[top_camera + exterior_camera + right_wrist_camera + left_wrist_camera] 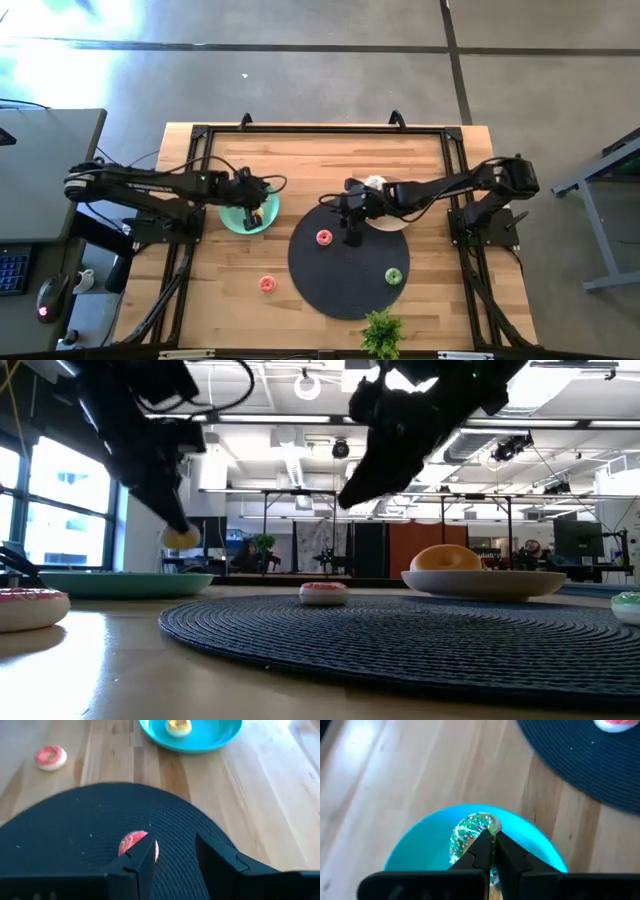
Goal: Pick & Place donuts
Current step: Put the top small green donut on the light green plate, then put the bottom small pink donut on the light green plate
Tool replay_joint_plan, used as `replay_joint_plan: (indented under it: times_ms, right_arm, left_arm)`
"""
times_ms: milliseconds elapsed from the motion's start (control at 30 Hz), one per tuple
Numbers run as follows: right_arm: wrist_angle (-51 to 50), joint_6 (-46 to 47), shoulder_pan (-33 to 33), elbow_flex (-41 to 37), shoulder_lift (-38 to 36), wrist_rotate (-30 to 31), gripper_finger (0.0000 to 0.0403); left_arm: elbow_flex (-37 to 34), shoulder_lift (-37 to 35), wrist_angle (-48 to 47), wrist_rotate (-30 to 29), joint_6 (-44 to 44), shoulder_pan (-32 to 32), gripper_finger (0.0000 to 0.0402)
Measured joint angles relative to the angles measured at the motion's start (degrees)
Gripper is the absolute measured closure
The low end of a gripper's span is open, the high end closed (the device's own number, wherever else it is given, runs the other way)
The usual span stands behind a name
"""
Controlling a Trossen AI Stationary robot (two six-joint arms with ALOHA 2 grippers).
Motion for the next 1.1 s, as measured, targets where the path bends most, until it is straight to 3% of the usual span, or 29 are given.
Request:
replay_joint_plan:
  times_ms: [200, 533, 767, 867, 967, 1100]
  right_arm:
    - [0.7, 0.8, 0.0, 2.0, 6.5, -0.9, 0.0266]
    - [0.7, 3.1, -0.6, 3.1, 10.6, -2.7, 0.0266]
    - [3.3, 6.2, -0.6, 3.0, 11.7, -6.1, 0.0266]
    - [3.7, 6.0, -0.4, 3.0, 12.4, -6.0, 0.0266]
    - [3.3, 6.1, -0.4, 3.0, 12.6, -6.0, 0.0266]
    - [3.8, 6.1, -0.4, 3.0, 12.5, -6.2, 0.0266]
  left_arm:
    - [-1.8, 2.3, 0.4, -1.3, 0.0, 0.3, 0.0366]
    - [-1.8, 6.4, 2.3, 2.6, -0.5, 0.3, 0.0301]
    - [-0.8, 6.5, 3.0, 3.9, -1.6, 0.3, 0.0291]
    - [1.6, 5.5, 3.1, 8.4, -2.4, 0.3, 0.0291]
    - [3.3, 5.0, 4.6, 16.5, -3.2, -0.8, 0.0291]
    - [3.2, 5.2, 6.8, 25.8, -4.1, -5.8, 0.0291]
